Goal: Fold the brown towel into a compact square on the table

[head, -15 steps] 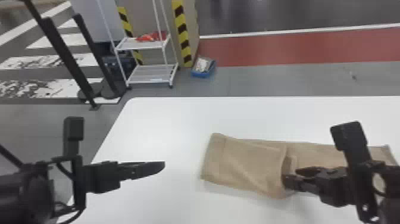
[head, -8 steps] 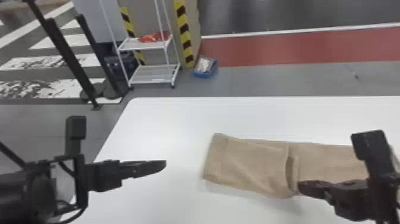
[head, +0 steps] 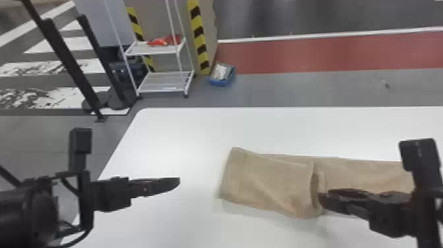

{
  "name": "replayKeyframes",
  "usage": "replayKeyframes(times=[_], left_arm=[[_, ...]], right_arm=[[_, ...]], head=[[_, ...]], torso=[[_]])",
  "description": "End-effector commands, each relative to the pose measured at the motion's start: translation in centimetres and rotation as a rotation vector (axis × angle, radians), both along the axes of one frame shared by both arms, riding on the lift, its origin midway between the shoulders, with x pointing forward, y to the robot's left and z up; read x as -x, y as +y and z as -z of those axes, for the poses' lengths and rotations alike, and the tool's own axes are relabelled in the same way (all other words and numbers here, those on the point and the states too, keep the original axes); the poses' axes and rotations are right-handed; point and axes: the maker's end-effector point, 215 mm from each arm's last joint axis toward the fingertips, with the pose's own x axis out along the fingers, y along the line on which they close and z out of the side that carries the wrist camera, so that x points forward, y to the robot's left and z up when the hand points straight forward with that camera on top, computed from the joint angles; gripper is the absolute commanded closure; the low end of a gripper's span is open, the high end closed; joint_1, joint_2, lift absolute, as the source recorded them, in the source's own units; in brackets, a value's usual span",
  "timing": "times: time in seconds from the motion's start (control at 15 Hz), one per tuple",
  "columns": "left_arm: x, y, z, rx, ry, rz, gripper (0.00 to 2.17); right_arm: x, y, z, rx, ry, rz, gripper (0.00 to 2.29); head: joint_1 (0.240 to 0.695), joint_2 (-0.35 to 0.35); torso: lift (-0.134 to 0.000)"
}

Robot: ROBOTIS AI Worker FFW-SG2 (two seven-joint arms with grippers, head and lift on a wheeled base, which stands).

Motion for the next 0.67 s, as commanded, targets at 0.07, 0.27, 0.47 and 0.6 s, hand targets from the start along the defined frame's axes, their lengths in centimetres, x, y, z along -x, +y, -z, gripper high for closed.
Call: replayKeyframes(times=[0.07, 0.27, 0.47, 0.6], left_arm=[[0.0, 0.0, 0.0, -0.006, 0.004, 0.003, 0.08], [0.1, 0.0, 0.1, -0.004, 0.005, 0.004, 0.08], [0.2, 0.4, 0.2, -0.011, 0.009, 0.004, 0.09], [0.2, 0.4, 0.2, -0.010, 0.011, 0.004, 0.09]], right_arm=[[-1.5, 0.9, 0.0, 0.007, -0.011, -0.008, 0.18], [-2.2, 1.5, 1.8, 0.052, 0.024, -0.018, 0.16], [-2.7, 2.1, 2.3, 0.059, 0.030, -0.027, 0.16], [-2.9, 2.7, 2.1, 0.056, 0.028, -0.037, 0.17]], head=[[0.695, 0.202], [0.695, 0.205], [0.695, 0.210], [0.695, 0.220]], torso=[[-0.124], [-0.124], [-0.124], [-0.124]])
